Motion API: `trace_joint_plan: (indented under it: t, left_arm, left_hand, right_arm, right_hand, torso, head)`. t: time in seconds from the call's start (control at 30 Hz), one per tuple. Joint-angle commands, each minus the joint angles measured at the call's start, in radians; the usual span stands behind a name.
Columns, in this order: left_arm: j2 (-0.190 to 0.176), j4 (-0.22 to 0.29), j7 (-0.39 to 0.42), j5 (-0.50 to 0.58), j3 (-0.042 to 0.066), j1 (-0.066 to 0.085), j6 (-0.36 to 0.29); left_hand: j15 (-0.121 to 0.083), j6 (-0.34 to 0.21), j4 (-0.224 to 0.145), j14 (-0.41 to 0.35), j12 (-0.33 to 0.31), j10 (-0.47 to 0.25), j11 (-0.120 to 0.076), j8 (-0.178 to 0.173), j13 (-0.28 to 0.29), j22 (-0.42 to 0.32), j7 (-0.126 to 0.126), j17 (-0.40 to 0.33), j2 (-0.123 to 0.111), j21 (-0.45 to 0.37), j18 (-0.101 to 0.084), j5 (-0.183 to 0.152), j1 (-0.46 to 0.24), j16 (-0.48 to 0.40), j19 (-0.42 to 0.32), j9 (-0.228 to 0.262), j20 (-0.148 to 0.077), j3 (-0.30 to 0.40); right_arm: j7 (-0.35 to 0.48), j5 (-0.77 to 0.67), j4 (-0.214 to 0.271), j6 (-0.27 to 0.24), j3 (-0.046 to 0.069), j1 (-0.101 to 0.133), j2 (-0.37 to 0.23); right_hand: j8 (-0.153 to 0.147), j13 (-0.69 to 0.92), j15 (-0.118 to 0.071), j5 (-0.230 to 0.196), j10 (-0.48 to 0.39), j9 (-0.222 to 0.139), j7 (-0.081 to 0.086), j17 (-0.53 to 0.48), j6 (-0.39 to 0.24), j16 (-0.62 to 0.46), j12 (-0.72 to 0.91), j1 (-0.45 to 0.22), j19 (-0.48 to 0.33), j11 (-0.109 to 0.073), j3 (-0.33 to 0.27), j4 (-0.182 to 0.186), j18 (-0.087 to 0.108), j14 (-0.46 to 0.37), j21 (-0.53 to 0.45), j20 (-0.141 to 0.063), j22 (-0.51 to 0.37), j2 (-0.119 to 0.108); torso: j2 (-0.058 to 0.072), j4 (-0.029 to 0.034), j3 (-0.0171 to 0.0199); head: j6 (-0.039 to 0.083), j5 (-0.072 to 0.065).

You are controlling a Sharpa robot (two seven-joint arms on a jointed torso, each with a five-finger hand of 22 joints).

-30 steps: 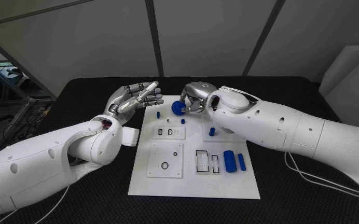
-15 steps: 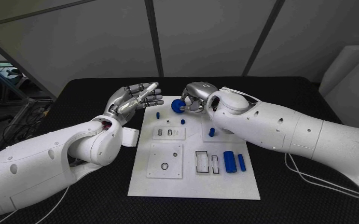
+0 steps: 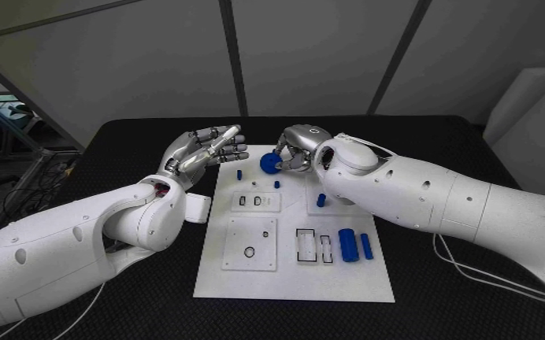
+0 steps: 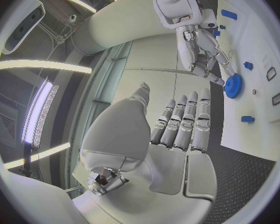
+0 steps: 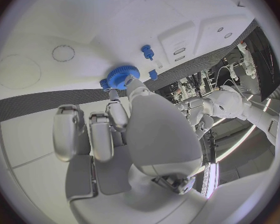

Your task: Assemble the parts on the task board

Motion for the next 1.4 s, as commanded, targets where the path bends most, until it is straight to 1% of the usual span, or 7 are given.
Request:
trace_joint_plan:
  t: [0.03,0.43,0.73,0.97,1.13,1.2,1.4]
  left_arm:
    - [0.001,0.001,-0.001,-0.007,0.001,0.002,0.015]
    - [0.002,0.000,-0.009,-0.007,0.001,0.002,0.020]
    - [0.001,-0.002,-0.009,-0.007,0.001,0.002,0.020]
    - [-0.001,-0.003,-0.010,-0.007,0.001,0.002,0.019]
    - [0.000,-0.004,-0.010,-0.007,0.001,0.002,0.019]
    - [0.000,-0.005,-0.010,-0.007,0.001,0.002,0.019]
    - [0.001,-0.006,-0.010,-0.007,0.001,0.002,0.019]
  left_hand:
    - [0.002,0.000,-0.001,-0.007,-0.005,-0.002,0.003,-0.004,-0.001,-0.001,0.067,-0.001,0.000,-0.004,-0.019,0.000,0.008,-0.006,0.000,-0.001,0.004,-0.006]
    - [0.003,-0.003,0.000,-0.010,-0.009,-0.004,0.004,-0.007,-0.001,-0.003,0.066,-0.001,0.000,-0.006,-0.020,0.000,0.007,-0.011,0.000,-0.002,0.004,-0.009]
    - [0.004,-0.004,0.000,-0.011,-0.010,-0.005,0.005,-0.007,-0.001,-0.003,0.066,-0.001,0.000,-0.007,-0.020,0.000,0.007,-0.012,0.000,-0.002,0.004,-0.010]
    - [0.004,-0.004,0.000,-0.011,-0.010,-0.005,0.005,-0.007,-0.001,-0.003,0.066,-0.001,0.000,-0.007,-0.020,0.000,0.007,-0.012,0.000,-0.002,0.004,-0.010]
    - [0.004,-0.002,0.000,-0.012,-0.010,-0.005,0.005,-0.007,-0.001,-0.004,0.066,-0.001,0.001,-0.007,-0.020,0.000,0.006,-0.013,-0.001,-0.001,0.005,-0.010]
    - [0.004,-0.002,0.000,-0.012,-0.010,-0.005,0.005,-0.007,-0.001,-0.004,0.066,-0.001,0.001,-0.007,-0.020,0.000,0.006,-0.013,-0.001,-0.001,0.005,-0.010]
    - [0.004,-0.002,0.000,-0.012,-0.010,-0.005,0.005,-0.007,-0.001,-0.004,0.066,-0.001,0.001,-0.007,-0.020,0.000,0.006,-0.013,-0.001,-0.001,0.005,-0.010]
  right_arm:
    - [0.001,0.003,0.006,-0.009,0.000,0.002,-0.002]
    - [0.005,0.006,0.015,-0.029,0.000,0.002,-0.005]
    - [0.024,0.032,0.040,-0.077,0.001,-0.001,-0.031]
    - [0.053,0.102,0.048,-0.028,0.001,-0.002,-0.045]
    - [0.059,0.119,0.042,0.008,0.001,-0.002,-0.035]
    - [0.058,0.122,0.036,0.021,0.001,-0.002,-0.030]
    - [0.051,0.125,0.021,0.036,0.001,-0.002,-0.017]
  right_hand:
    - [-0.004,0.000,0.008,-0.004,-0.004,0.001,-0.002,0.169,-0.009,0.005,-0.005,-0.010,-0.001,0.003,0.001,0.008,-0.009,0.083,-0.001,0.005,0.062,-0.001]
    - [-0.006,-0.003,0.009,-0.012,-0.007,0.001,-0.001,0.171,-0.015,0.006,-0.008,-0.022,-0.001,0.004,-0.002,0.011,-0.009,0.083,-0.001,0.006,0.062,-0.008]
    - [-0.011,-0.001,0.010,-0.016,-0.007,0.000,0.001,0.171,-0.026,0.006,-0.007,-0.029,-0.001,0.006,-0.002,0.013,-0.009,0.083,-0.001,0.007,0.063,-0.012]
    - [-0.037,0.008,0.017,0.020,-0.002,-0.002,0.007,0.178,-0.068,0.008,0.001,-0.091,0.000,0.013,-0.028,0.047,-0.009,0.084,-0.001,0.014,0.064,-0.014]
    - [-0.042,0.012,0.016,0.023,0.001,-0.001,0.005,0.180,-0.077,0.009,0.005,-0.111,0.001,0.012,-0.038,0.059,-0.009,0.084,-0.001,0.014,0.066,-0.010]
    - [-0.043,0.013,0.016,0.023,0.001,-0.001,0.004,0.180,-0.078,0.010,0.005,-0.113,0.001,0.012,-0.038,0.061,-0.009,0.084,-0.001,0.014,0.066,-0.009]
    - [-0.045,0.015,0.015,0.019,0.002,-0.002,0.003,0.182,-0.087,0.010,0.007,-0.118,0.002,0.011,-0.042,0.065,-0.009,0.085,0.000,0.014,0.067,-0.006]
  torso:
    - [0.000,0.0007,-0.0001]
    - [-0.001,0.0006,-0.0003]
    - [-0.001,-0.0009,0.0011]
    - [-0.002,0.0012,-0.0004]
    - [-0.001,0.0014,0.0004]
    - [-0.001,0.0006,-0.0009]
    - [0.000,0.0013,-0.0010]
  head:
    - [-0.001,-0.002]
    - [-0.002,-0.002]
    - [0.000,0.001]
    - [0.002,0.000]
    - [0.006,0.002]
    - [0.004,0.000]
    - [0.006,0.000]
